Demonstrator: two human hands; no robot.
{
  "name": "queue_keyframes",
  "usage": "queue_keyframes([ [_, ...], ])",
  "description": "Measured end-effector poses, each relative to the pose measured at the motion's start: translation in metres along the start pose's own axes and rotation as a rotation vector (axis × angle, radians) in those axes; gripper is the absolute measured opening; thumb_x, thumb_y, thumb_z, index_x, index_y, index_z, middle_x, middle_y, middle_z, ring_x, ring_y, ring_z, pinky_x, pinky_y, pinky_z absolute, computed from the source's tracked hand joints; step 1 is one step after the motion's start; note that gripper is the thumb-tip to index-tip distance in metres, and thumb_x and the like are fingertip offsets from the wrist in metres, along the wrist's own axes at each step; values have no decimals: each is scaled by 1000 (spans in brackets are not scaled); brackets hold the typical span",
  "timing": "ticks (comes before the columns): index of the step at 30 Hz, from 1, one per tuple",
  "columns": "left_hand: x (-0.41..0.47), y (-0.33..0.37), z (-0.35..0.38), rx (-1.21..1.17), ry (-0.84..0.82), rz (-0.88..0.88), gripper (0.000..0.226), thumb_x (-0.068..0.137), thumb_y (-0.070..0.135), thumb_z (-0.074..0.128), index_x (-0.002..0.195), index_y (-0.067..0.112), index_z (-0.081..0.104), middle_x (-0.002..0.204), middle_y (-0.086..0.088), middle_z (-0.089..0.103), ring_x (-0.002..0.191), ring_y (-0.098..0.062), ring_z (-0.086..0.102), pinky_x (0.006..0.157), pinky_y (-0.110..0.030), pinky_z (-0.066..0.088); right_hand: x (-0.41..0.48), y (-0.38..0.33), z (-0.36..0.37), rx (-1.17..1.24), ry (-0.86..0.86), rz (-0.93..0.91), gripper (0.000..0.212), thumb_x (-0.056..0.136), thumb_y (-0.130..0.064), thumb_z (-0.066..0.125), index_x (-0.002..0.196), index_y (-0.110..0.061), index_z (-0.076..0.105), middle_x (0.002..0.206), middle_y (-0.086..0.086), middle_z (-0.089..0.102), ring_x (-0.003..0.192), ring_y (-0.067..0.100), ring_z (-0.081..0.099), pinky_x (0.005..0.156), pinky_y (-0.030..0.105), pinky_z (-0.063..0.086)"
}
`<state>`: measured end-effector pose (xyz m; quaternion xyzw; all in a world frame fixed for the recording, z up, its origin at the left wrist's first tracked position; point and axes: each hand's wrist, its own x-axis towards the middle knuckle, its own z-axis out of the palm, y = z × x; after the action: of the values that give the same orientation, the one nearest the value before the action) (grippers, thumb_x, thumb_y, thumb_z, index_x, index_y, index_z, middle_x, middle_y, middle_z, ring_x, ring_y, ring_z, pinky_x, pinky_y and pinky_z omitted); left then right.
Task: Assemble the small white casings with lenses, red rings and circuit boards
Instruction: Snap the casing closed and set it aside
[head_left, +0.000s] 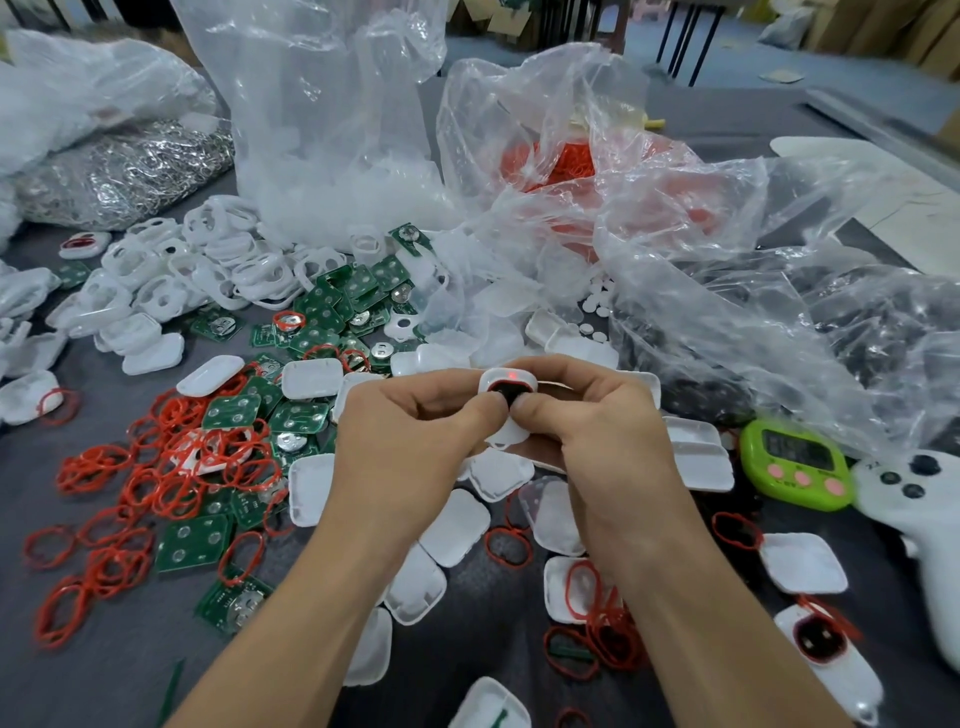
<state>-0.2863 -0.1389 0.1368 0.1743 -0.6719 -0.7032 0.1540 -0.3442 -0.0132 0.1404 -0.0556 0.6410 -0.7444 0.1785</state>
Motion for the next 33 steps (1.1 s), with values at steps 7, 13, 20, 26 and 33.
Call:
queue_keyframes([
  [7, 1, -1, 0, -2, 88, 3, 17, 82, 10, 81, 83, 27, 84, 77, 0, 79, 70, -11, 75, 63, -21, 57, 0, 4, 2, -24, -21, 9, 34, 90, 12, 62, 91, -19, 77, 83, 3, 78, 77, 10, 74, 66, 24, 60],
  [13, 3, -2, -2, -39, 147, 11, 10, 72, 18, 89, 79, 24, 84, 71, -3, 78, 58, -10, 67, 55, -22, 53, 0, 3, 4, -31, -50, -1, 38, 91, 12, 61, 78, -20, 77, 77, 6, 77, 72, 12, 73, 66, 26, 61],
  [20, 5, -5, -7, -67, 34, -34, 18, 84, 7, 79, 87, 24, 85, 83, -7, 80, 79, -24, 78, 74, -33, 63, 0, 0, 0, -9, -8, 24, 20, 91, 6, 67, 89, -12, 75, 82, 7, 78, 76, 16, 75, 66, 27, 60],
  [26, 6, -3, -11, -61, -59, -30, 21, 82, 3, 79, 90, 21, 85, 87, -8, 80, 82, -23, 78, 70, -23, 58, -1, -1, 0, -30, 42, 50, 15, 89, 4, 71, 88, -9, 76, 82, 11, 79, 73, 20, 75, 64, 31, 63],
  [33, 6, -3, -9, -78, -67, -34, 17, 82, 4, 79, 93, 16, 84, 88, -9, 80, 85, -25, 78, 70, -22, 58, -1, -1, -1, 12, 69, 61, 15, 87, 2, 74, 82, -12, 79, 76, 9, 78, 67, 17, 74, 58, 26, 60],
])
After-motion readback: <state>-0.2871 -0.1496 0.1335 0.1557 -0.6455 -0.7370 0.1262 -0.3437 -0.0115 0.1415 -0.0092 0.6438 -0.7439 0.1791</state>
